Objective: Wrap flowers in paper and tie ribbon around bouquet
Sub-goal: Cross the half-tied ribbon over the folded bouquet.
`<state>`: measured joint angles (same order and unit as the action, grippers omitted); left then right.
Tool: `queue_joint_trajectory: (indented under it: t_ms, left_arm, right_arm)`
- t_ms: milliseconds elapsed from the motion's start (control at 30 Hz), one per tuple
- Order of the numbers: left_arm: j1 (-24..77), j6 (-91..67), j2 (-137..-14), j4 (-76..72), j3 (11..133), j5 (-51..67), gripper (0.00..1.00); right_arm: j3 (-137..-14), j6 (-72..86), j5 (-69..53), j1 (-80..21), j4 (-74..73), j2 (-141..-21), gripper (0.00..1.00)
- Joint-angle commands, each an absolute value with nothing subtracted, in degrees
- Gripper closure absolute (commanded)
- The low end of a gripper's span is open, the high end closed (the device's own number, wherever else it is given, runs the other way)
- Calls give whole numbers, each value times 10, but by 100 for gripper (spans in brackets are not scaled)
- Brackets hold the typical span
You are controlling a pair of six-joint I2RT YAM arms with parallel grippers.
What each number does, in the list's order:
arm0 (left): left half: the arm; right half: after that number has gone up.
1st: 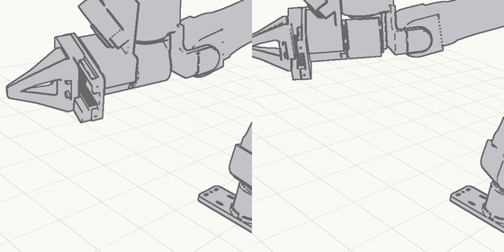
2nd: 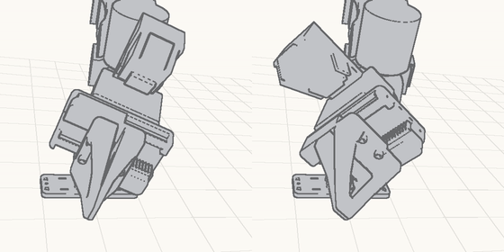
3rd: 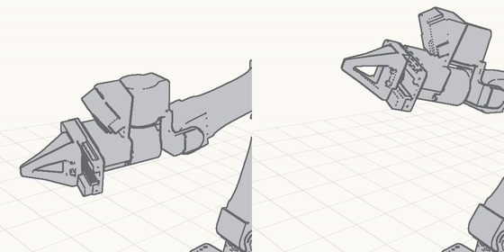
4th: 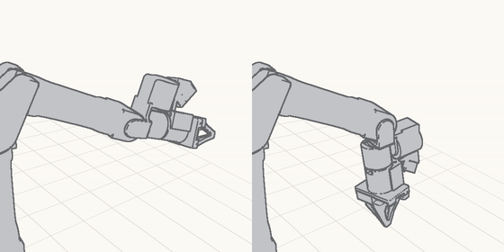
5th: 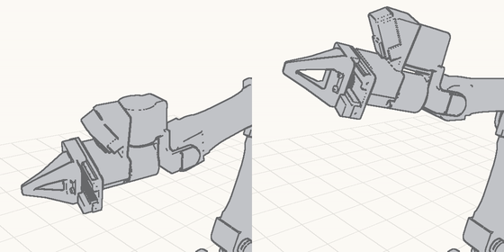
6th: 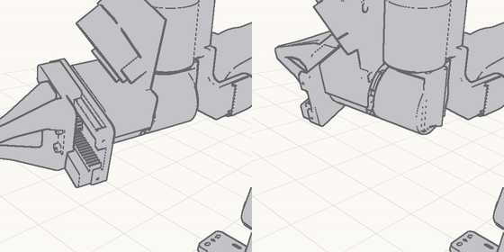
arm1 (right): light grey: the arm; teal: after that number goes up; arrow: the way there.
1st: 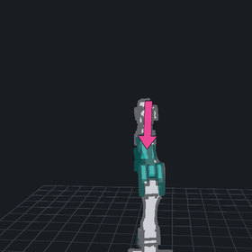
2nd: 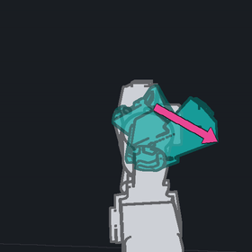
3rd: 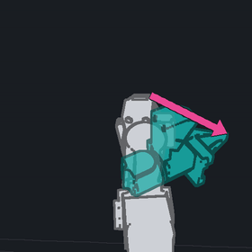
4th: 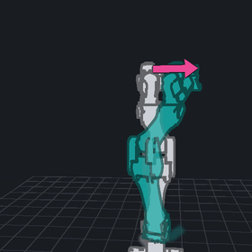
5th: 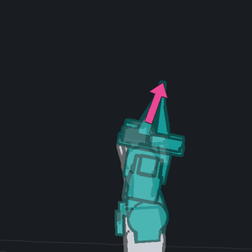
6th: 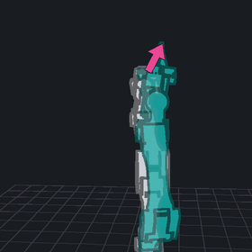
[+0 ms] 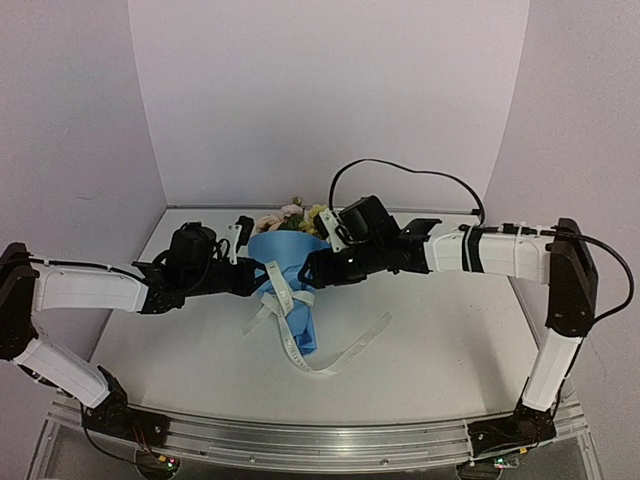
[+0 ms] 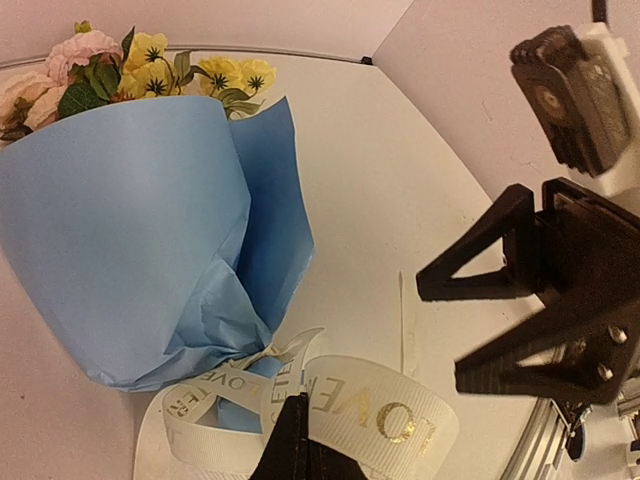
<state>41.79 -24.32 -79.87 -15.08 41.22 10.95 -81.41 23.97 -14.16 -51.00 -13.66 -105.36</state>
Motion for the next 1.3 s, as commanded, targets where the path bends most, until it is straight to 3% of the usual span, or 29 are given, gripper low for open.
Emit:
queue_joint_trajectory:
  t_ms: [0, 267, 533, 700, 933, 1000, 1100, 1267]
  left_arm:
    - [414, -244, -803, -164, 442, 122, 100]
    - [413, -239, -806, -156, 448, 126, 100]
    - [411, -237, -807, -155, 450, 127, 100]
    - [410, -237, -809, -152, 453, 121, 100]
    - [409, -229, -812, -144, 458, 132, 100]
    - [409, -223, -814, -133, 464, 137, 99]
    - [409, -217, -814, -114, 471, 141, 89]
    - [409, -214, -791, -103, 460, 128, 61]
  right_arm:
    - [-843, 214, -164, -539, -104, -1057, 35]
    - [-898, 219, -185, -557, -106, -1106, 38]
    - [-893, 228, -191, -558, -106, -1113, 53]
    - [-883, 235, -207, -558, -106, -1107, 65]
    - [-885, 242, -193, -559, -109, -1101, 98]
    - [-892, 245, -178, -559, -115, -1098, 100]
    - [-900, 249, -164, -558, -119, -1092, 100]
    - [-914, 261, -140, -552, -131, -1087, 100]
